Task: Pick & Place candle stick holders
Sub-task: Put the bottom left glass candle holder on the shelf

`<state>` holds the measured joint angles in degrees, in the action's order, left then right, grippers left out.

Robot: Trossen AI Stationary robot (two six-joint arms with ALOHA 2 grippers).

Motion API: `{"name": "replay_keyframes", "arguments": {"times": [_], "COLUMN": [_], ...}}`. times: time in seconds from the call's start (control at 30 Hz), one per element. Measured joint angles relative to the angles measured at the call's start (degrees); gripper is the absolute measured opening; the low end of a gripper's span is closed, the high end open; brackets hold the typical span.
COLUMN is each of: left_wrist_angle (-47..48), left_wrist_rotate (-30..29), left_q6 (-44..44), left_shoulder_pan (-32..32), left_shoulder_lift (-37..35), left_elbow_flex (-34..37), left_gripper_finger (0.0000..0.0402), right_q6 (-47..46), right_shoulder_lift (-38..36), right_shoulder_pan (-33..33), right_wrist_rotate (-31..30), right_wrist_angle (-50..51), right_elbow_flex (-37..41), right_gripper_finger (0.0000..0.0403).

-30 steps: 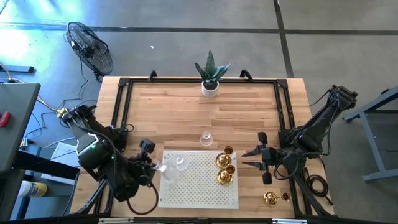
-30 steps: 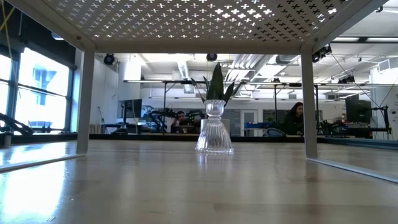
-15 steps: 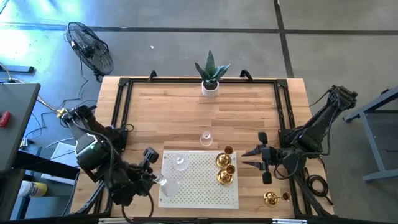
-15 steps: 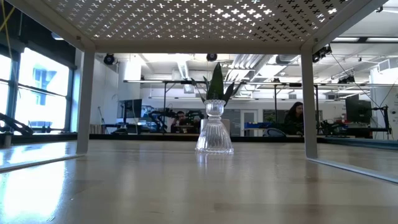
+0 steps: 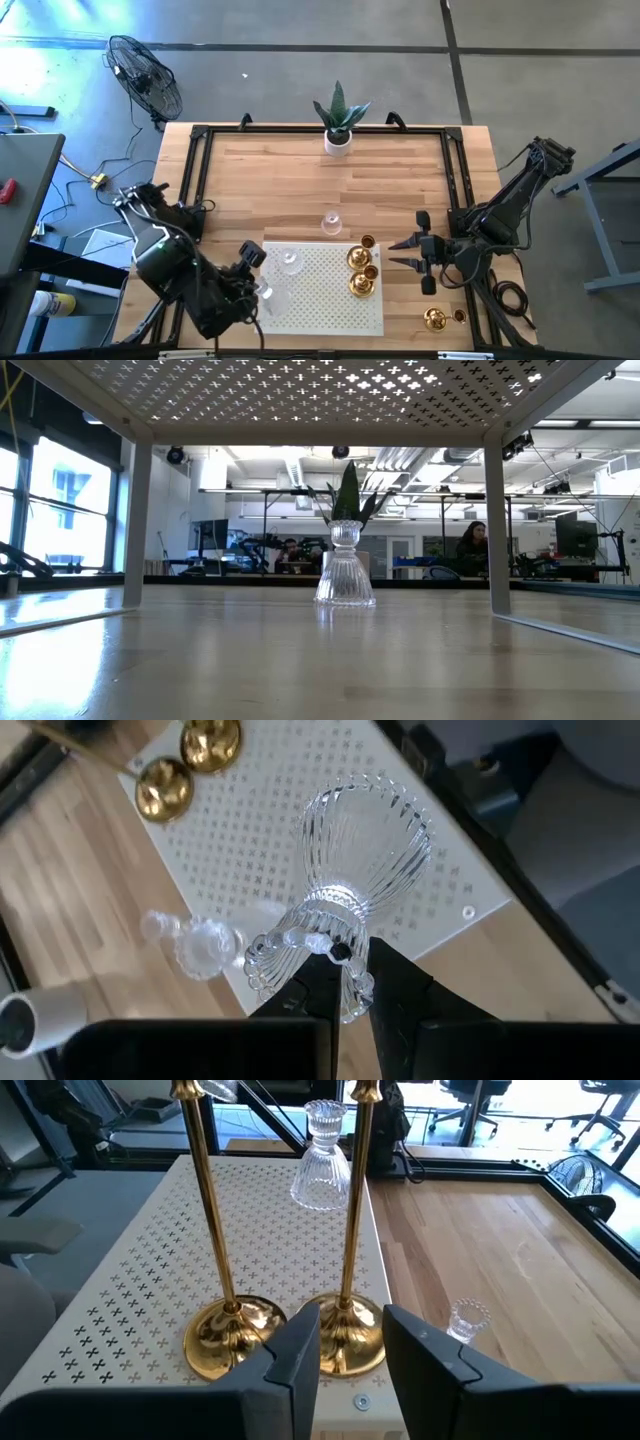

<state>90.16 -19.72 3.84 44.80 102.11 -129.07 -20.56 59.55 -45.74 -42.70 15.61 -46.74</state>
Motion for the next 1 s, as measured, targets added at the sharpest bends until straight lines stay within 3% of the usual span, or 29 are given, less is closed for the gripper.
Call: {"name": "replay_keyframes", "arguments": {"times": [0.57,1.0], "left_wrist_angle": [-0.19,-0.16], "left_wrist_rotate": [9.16,10.24], "left_q6": [8.23,12.78], "left_shoulder_pan": [-4.00,-3.98], "left_shoulder_lift": [1.73,1.66], "left_elbow_flex": [3.44,8.85], "left_gripper_finger": [0.0025,0.0025], "right_q6": [0.00,0.00], "right_shoulder_lift": [0.11,0.11], "right_shoulder_pan": [0.00,0.00], "right_wrist_rotate": [0.68,0.19], "right_wrist_angle": [1.54,1.76], "right_elbow_flex": [0.00,0.00], "right_gripper_finger": [0.0103,0.0103]}}
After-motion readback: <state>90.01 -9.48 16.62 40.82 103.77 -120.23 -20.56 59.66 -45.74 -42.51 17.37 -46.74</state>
